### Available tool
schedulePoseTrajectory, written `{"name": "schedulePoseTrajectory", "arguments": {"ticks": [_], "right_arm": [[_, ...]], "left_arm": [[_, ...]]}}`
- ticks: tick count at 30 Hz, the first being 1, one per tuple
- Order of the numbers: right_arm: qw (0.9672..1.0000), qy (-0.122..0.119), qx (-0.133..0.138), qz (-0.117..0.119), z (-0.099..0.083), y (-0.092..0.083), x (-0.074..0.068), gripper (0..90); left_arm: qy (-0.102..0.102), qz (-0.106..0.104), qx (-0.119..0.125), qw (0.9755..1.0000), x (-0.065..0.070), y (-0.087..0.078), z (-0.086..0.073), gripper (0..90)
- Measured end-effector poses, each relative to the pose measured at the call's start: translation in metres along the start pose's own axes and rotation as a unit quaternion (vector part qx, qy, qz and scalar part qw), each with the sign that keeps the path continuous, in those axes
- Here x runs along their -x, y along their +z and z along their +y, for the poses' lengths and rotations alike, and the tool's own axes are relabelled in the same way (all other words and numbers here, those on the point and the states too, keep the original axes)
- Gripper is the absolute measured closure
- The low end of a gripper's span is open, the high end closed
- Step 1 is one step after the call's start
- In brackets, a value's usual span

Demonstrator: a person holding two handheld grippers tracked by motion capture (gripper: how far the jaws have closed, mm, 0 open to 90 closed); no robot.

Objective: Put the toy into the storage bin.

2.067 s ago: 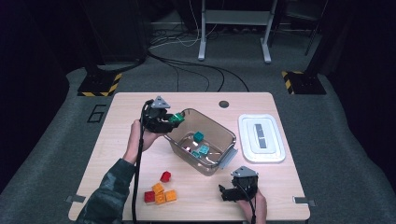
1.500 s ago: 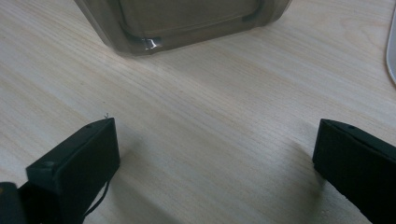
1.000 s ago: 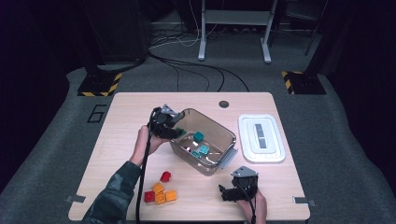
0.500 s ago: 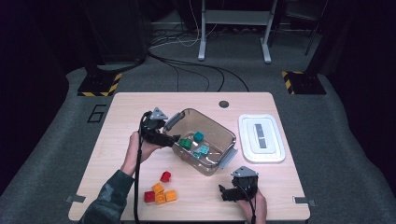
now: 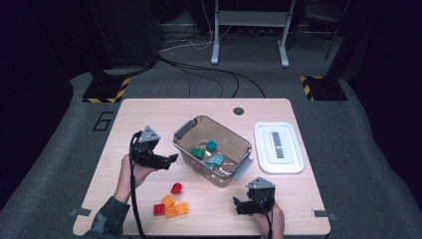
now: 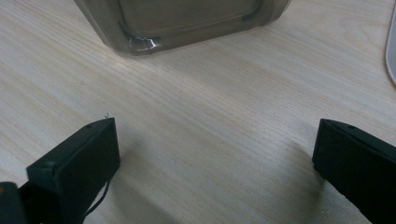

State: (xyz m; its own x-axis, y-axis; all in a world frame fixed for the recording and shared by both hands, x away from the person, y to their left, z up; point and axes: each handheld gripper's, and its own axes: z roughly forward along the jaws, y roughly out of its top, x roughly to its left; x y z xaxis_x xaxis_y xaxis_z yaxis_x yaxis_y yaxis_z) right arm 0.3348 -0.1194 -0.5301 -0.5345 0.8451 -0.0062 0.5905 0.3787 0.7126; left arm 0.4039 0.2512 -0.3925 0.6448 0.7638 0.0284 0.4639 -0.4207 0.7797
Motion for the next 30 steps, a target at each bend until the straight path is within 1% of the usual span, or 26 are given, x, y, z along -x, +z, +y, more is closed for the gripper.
{"name": "schedulePoseTrajectory", "arguments": {"ticks": [2,3,5,6,8,9,11,14,16,18,21,23,24,26,28,29,30], "right_arm": [[1.0000,0.007,0.001,-0.001,0.000,0.000,-0.001,0.0],[1.0000,0.004,0.001,-0.001,0.000,0.000,0.000,0.0],[1.0000,0.007,0.000,-0.001,0.000,0.000,-0.001,0.0],[1.0000,0.001,0.000,0.000,0.000,0.000,0.000,0.0],[1.0000,0.002,0.000,0.000,0.000,0.000,0.000,0.0],[1.0000,0.002,0.000,0.000,0.000,0.000,0.000,0.0],[1.0000,0.001,0.000,0.000,0.000,0.000,0.000,0.0],[1.0000,0.002,0.000,-0.001,0.000,0.000,0.000,0.0],[1.0000,0.002,0.000,-0.001,0.000,0.000,0.000,0.0],[1.0000,0.002,0.000,-0.001,0.000,0.000,0.000,0.0],[1.0000,0.002,0.000,-0.001,0.000,0.000,0.000,0.0],[1.0000,0.002,0.000,-0.001,0.000,0.000,0.000,0.0],[1.0000,0.002,0.000,-0.001,0.000,0.000,0.000,0.0],[1.0000,0.003,0.000,-0.001,0.000,0.000,0.000,0.0],[1.0000,0.003,0.000,-0.001,0.000,0.000,0.000,0.0],[1.0000,0.003,0.000,-0.001,0.000,0.000,0.000,0.0],[1.0000,0.003,0.000,-0.001,0.000,0.000,0.000,0.0]], "left_arm": [[-0.007,0.003,0.001,1.0000,-0.002,-0.002,-0.008,6.0],[-0.010,0.003,0.001,0.9999,-0.002,-0.003,-0.012,5.5],[-0.013,0.007,-0.001,0.9999,-0.003,-0.004,-0.019,4.9],[-0.014,0.010,-0.002,0.9999,-0.003,-0.005,-0.023,4.2],[-0.018,0.012,-0.004,0.9998,-0.002,-0.005,-0.029,3.8],[-0.021,0.012,-0.005,0.9997,-0.001,-0.005,-0.036,3.6],[-0.022,0.012,-0.007,0.9997,-0.001,-0.005,-0.038,3.5],[-0.026,0.013,-0.011,0.9995,0.001,-0.004,-0.048,3.5],[-0.031,0.007,-0.016,0.9994,0.002,0.000,-0.055,4.2],[-0.032,0.001,-0.027,0.9991,0.004,0.005,-0.060,4.1],[-0.033,-0.012,-0.038,0.9987,0.012,0.015,-0.068,3.7],[-0.028,-0.028,-0.050,0.9980,0.016,0.022,-0.072,2.1],[-0.023,-0.040,-0.055,0.9974,0.020,0.027,-0.074,1.4],[-0.016,-0.050,-0.069,0.9962,0.025,0.034,-0.079,0.6],[-0.017,-0.053,-0.076,0.9956,0.029,0.040,-0.082,0.2],[-0.012,-0.056,-0.084,0.9949,0.031,0.042,-0.084,0.4],[-0.012,-0.057,-0.090,0.9942,0.033,0.045,-0.085,0.8]]}}
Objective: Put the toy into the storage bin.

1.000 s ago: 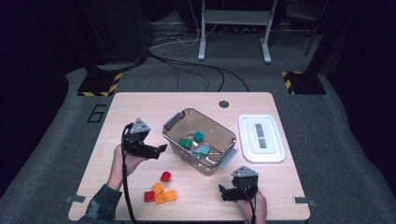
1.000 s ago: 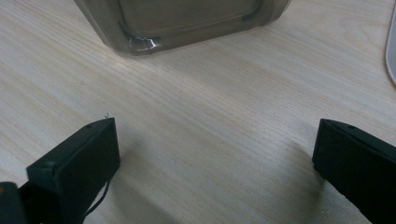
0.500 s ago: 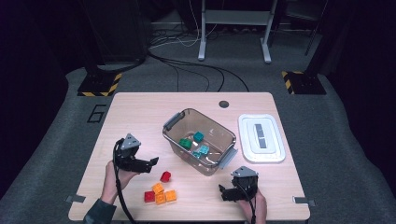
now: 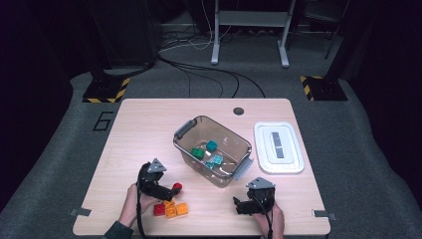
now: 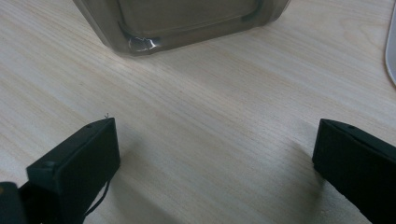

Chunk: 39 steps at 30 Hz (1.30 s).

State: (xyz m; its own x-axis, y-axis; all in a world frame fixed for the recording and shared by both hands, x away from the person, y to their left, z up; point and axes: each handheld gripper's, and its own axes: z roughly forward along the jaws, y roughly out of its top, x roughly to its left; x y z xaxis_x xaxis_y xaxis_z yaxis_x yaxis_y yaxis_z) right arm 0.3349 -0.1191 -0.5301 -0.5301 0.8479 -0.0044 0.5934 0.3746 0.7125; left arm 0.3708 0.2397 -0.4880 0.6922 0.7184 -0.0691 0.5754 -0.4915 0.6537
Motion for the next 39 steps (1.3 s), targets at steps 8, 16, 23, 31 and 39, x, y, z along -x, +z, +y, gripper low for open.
{"name": "schedulePoseTrajectory", "arguments": {"ticks": [8,16,23,31,39], "right_arm": [[1.0000,0.000,0.000,0.000,0.000,0.000,0.000,0.0],[1.0000,0.000,0.000,0.000,0.000,0.000,0.000,0.0],[1.0000,0.000,0.000,0.000,0.000,0.000,0.000,0.0],[1.0000,0.000,0.000,0.000,0.000,0.000,0.000,0.0],[1.0000,0.000,0.000,0.000,0.000,0.000,0.000,0.0]], "left_arm": [[0.010,0.008,-0.013,0.9998,0.006,0.010,-0.002,0.0],[0.023,-0.003,-0.014,0.9996,0.010,0.013,-0.004,29.6],[0.031,0.011,-0.016,0.9993,0.009,0.014,-0.007,50.0],[0.034,0.026,-0.015,0.9990,0.008,0.016,-0.007,55.8],[0.042,0.036,-0.019,0.9983,0.009,0.021,-0.007,55.9]]}}
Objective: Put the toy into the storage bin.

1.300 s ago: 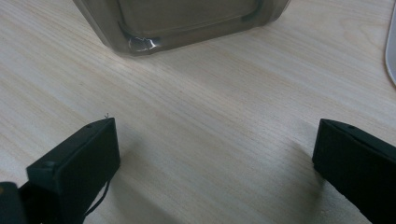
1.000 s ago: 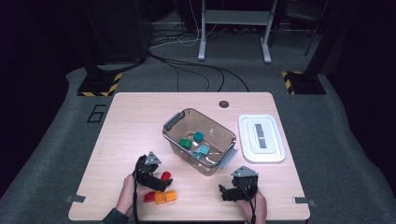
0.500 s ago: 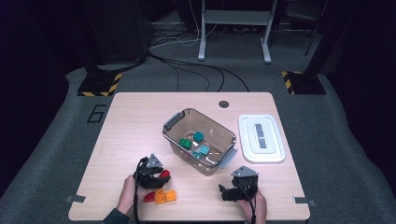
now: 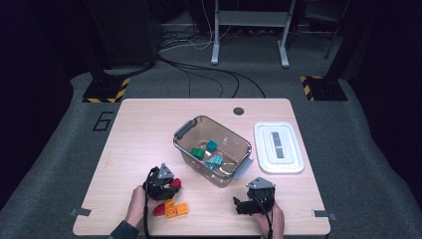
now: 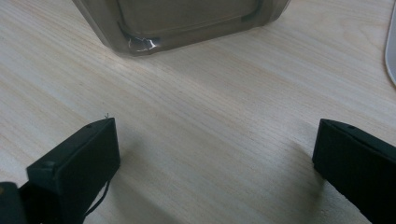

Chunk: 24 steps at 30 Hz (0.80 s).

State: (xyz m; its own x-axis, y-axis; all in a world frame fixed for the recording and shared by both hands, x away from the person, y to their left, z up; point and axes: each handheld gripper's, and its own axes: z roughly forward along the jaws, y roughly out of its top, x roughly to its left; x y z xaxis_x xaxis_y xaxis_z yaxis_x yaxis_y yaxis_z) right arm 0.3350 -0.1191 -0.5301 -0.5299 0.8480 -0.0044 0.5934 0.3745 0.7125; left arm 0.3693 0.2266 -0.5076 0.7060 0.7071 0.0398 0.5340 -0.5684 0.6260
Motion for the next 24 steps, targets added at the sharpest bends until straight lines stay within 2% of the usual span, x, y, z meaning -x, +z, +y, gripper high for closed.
{"name": "schedulePoseTrajectory", "arguments": {"ticks": [7,8,9,12,13,24], "right_arm": [[1.0000,0.000,0.000,0.000,0.000,0.000,0.000,0.0],[1.0000,0.001,0.000,0.000,0.000,0.000,0.000,0.0],[1.0000,0.000,0.000,0.000,0.000,0.000,0.000,0.0],[1.0000,0.000,0.000,0.000,0.000,0.000,0.000,0.0],[1.0000,0.000,0.000,0.000,0.000,0.000,0.000,0.0],[1.0000,0.000,0.000,0.000,0.000,0.000,0.000,0.0]], "left_arm": [[-0.008,0.003,0.006,0.9999,-0.002,-0.001,0.000,57.5],[-0.008,0.002,0.014,0.9999,-0.003,-0.003,0.000,58.9],[-0.007,0.002,0.022,0.9997,-0.004,-0.005,0.000,67.2],[-0.011,0.000,0.017,0.9998,-0.006,-0.004,-0.001,66.9],[-0.016,-0.003,0.023,0.9996,-0.007,-0.004,-0.002,67.0],[-0.023,-0.007,0.026,0.9994,-0.010,-0.004,-0.002,67.3]]}}
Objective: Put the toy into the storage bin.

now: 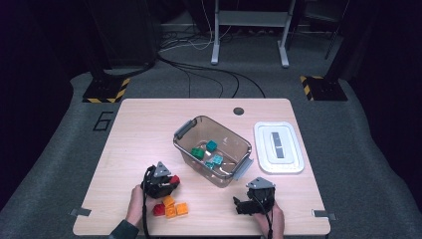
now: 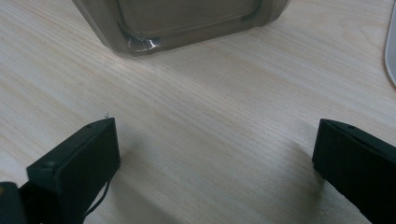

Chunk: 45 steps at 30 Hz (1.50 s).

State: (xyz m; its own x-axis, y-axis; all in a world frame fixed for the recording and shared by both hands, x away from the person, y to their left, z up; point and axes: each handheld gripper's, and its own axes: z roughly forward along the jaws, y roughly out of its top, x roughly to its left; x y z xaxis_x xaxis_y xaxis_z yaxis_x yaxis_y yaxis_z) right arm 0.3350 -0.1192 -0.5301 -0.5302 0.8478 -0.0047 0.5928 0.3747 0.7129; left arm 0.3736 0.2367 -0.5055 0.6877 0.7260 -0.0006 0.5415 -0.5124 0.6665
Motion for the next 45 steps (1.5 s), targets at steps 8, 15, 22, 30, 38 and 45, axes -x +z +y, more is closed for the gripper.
{"name": "schedulePoseTrajectory", "arguments": {"ticks": [8,15,22,30,38,45], "right_arm": [[1.0000,0.001,0.000,-0.001,0.000,0.000,0.000,0.0],[1.0000,0.002,0.000,-0.001,0.000,0.000,0.000,0.0],[1.0000,0.002,0.000,-0.001,0.000,0.000,0.000,0.0],[1.0000,0.004,0.001,-0.001,0.000,0.000,0.000,0.0],[1.0000,0.001,0.000,0.001,0.000,0.000,0.000,0.0],[1.0000,-0.001,-0.001,0.001,0.000,0.000,0.000,0.0]], "left_arm": [[-0.013,-0.005,0.015,0.9998,-0.007,-0.008,0.001,67.4],[-0.019,-0.005,0.025,0.9995,-0.013,-0.017,0.003,67.4],[-0.025,0.000,0.034,0.9991,-0.019,-0.024,0.006,67.4],[-0.024,0.011,0.046,0.9986,-0.026,-0.035,0.012,67.4],[-0.018,0.017,0.051,0.9984,-0.029,-0.046,0.021,67.4],[-0.014,0.022,0.059,0.9979,-0.032,-0.056,0.027,67.4]]}}
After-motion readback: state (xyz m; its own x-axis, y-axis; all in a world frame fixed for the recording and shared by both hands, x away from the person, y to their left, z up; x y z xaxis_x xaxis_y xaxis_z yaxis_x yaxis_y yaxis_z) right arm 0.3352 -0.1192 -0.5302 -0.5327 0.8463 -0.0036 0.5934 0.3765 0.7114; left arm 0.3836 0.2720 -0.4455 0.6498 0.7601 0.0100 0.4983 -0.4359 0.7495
